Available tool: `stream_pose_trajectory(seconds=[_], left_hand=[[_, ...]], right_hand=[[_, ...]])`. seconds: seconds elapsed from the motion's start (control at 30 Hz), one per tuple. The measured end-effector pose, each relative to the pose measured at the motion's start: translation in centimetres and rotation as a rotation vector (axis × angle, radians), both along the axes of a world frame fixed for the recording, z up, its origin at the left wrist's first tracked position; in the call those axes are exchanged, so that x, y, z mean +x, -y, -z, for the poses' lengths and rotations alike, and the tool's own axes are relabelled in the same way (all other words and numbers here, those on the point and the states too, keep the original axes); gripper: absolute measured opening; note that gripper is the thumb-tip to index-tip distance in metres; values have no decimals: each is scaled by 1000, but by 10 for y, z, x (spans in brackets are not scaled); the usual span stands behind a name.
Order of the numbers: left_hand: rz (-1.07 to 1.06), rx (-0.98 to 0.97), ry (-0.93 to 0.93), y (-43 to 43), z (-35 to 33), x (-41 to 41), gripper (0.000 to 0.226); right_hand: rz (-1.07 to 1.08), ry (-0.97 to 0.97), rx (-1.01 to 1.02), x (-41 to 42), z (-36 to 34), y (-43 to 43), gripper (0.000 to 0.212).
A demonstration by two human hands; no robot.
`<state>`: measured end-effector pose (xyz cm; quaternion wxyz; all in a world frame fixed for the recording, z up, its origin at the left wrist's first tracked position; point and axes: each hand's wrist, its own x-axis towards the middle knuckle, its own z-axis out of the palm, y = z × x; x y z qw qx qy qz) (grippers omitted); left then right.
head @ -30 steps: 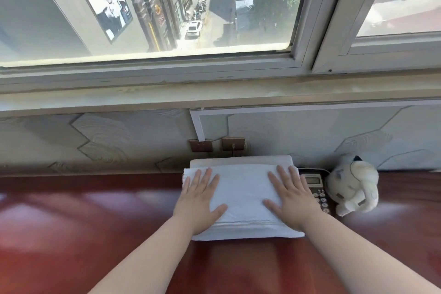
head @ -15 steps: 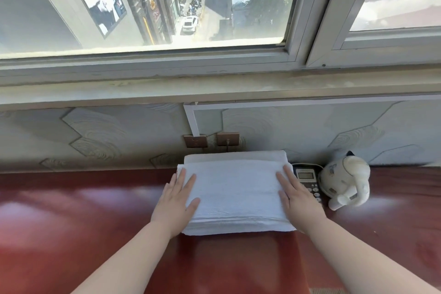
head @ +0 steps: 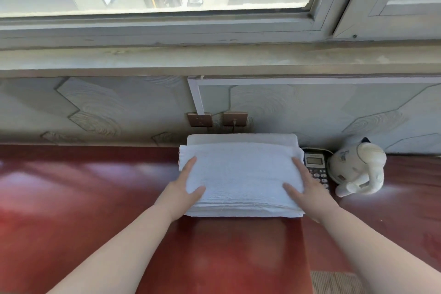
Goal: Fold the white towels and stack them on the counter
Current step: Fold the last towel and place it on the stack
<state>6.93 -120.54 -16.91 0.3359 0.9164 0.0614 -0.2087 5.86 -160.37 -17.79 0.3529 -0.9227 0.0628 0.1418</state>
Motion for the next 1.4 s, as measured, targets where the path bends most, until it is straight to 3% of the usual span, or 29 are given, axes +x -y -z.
stream_pose_trajectory(seconds=[0.17,0.33,0.67,0.83,0.93,1.07,1.13,1.27,1.4], left_hand=[[-11,-19,28,-4,14,3,85],[-135,-67,54,4,22,-1,82],[-85,-141,18,-1,20,-4,66],[-87,-192,16,1,10,-3,82],[-209,-287,10,6,10,-2,89],[-325,-400,-72,7,19,-1,52],[-313,-438,-102,7,21,1,44],[-322,-510,-156,6,26,4,71],[-380,-636,-189,10,25,0,89]], right_hand=[[40,-12,110,3,13,-5,79],[70,24,138,0,18,-10,58],[78,-15,178,-1,7,-14,64],[107,-43,153,-4,5,-14,67],[164,-62,200,-1,2,-16,65],[276,-114,273,2,3,-18,65],[296,-169,291,2,5,-17,78],[327,-223,330,3,12,-18,92],[343,-205,392,-1,16,-20,59]])
